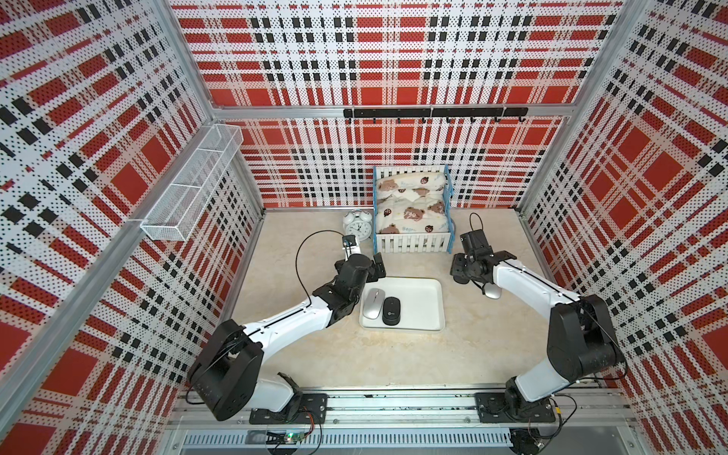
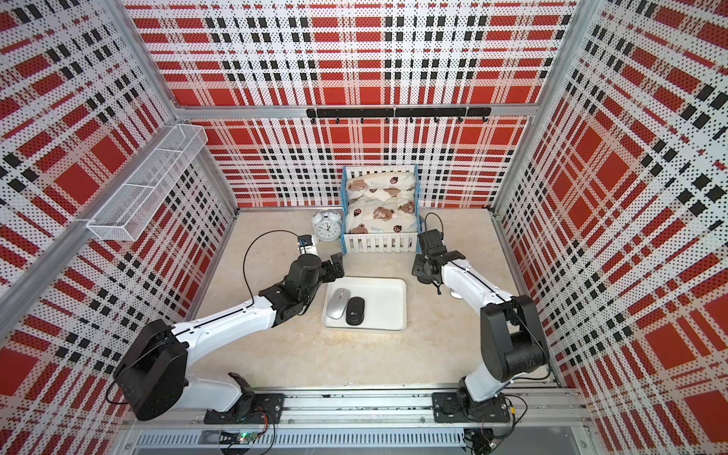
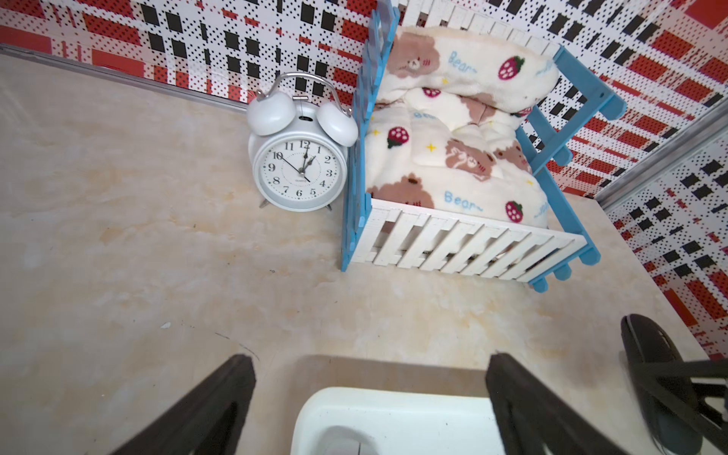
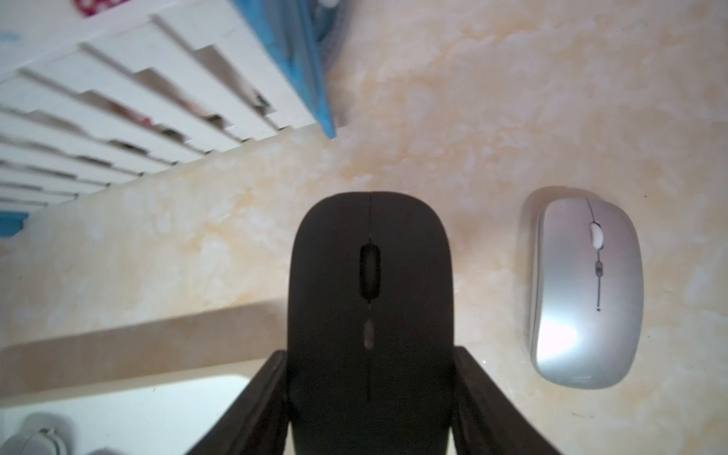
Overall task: Put the mouse in the storage box
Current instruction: Place the mouse in the storage box.
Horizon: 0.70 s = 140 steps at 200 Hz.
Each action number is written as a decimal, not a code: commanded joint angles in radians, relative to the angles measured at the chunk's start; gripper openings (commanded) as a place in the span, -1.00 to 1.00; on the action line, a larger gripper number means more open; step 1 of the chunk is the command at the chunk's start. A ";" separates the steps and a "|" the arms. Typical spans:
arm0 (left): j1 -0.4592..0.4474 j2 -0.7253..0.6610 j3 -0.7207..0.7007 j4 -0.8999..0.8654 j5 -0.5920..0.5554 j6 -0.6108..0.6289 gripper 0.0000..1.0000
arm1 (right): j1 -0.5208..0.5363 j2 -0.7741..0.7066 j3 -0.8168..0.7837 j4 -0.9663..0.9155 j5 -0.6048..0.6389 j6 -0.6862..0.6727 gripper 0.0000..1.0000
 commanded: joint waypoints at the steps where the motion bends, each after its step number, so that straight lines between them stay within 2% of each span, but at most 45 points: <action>1: 0.027 -0.054 -0.035 0.012 -0.002 -0.016 0.96 | 0.132 -0.057 0.004 -0.067 -0.003 -0.091 0.01; 31: 0.058 -0.113 -0.086 0.015 -0.009 -0.028 0.96 | 0.295 -0.092 -0.004 -0.100 -0.067 -0.019 0.02; 67: 0.073 -0.139 -0.102 0.004 -0.011 -0.037 0.96 | 0.412 -0.042 -0.029 -0.019 -0.176 0.114 0.04; 98: 0.073 -0.138 -0.097 -0.009 -0.007 -0.037 0.96 | 0.430 0.068 -0.022 -0.031 -0.176 0.225 0.04; 140: 0.073 -0.157 -0.121 -0.015 0.002 -0.044 0.96 | 0.434 0.138 -0.010 -0.039 -0.157 0.316 0.07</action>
